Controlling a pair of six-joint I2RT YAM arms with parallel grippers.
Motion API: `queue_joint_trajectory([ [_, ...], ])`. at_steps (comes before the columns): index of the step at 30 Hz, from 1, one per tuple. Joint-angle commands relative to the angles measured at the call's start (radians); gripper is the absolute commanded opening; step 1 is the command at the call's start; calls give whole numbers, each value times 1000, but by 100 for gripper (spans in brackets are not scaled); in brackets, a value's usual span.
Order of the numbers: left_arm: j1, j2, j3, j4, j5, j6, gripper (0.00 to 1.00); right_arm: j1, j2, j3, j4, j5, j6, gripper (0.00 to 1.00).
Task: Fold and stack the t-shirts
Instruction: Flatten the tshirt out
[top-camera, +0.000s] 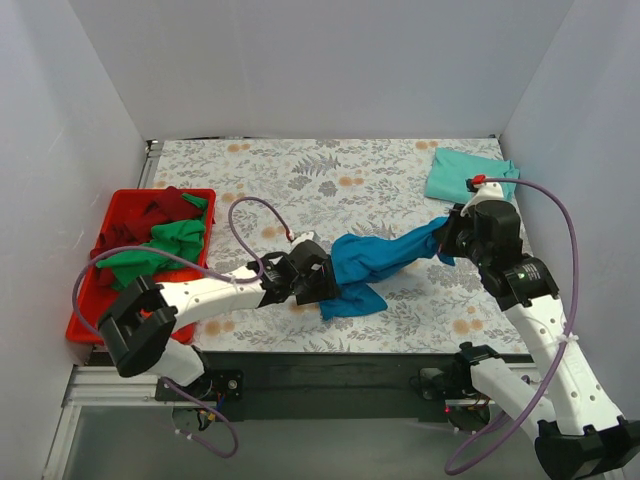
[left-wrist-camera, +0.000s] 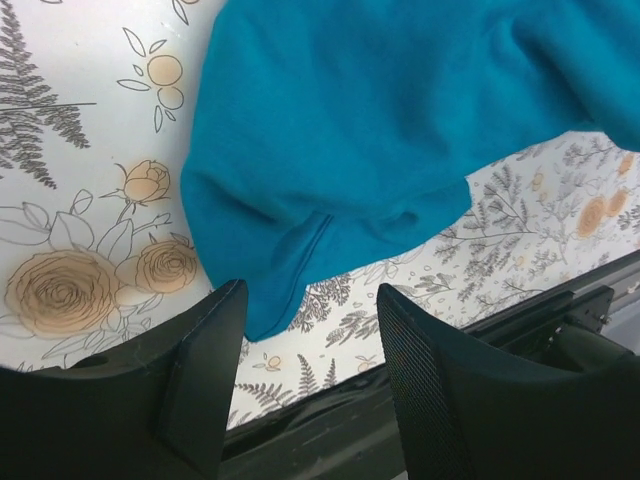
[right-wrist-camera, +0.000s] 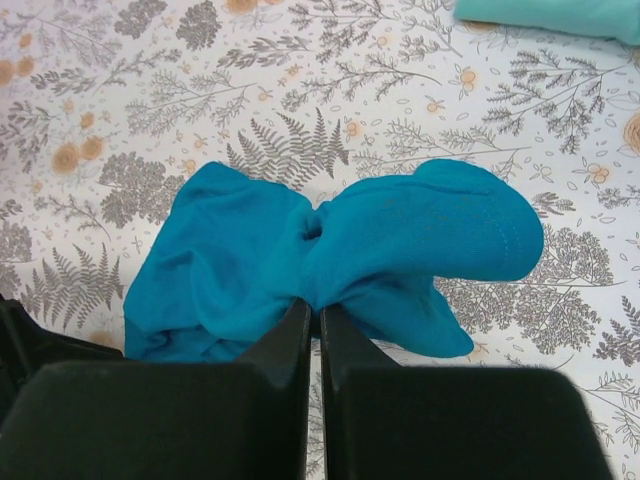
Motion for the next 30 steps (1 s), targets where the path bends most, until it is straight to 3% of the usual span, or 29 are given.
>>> queue_joint_trajectory([
  [1,-9,44,16,54,13,-8,53,-5,-8,-23,6,4,-4,1],
  [5,-30,111,51,19,-27,-13,47,-4,-15,-32,4,10,-8,1],
  [15,-139,206,174,-219,-274,-68,46,-5,-23,-52,3,10,-18,1],
  [25,-175,111,131,-261,-332,-143,46,-5,-25,-70,1,3,-19,1],
  [30,-175,162,131,-233,-294,-135,46,-5,-20,-75,1,-7,-16,1],
])
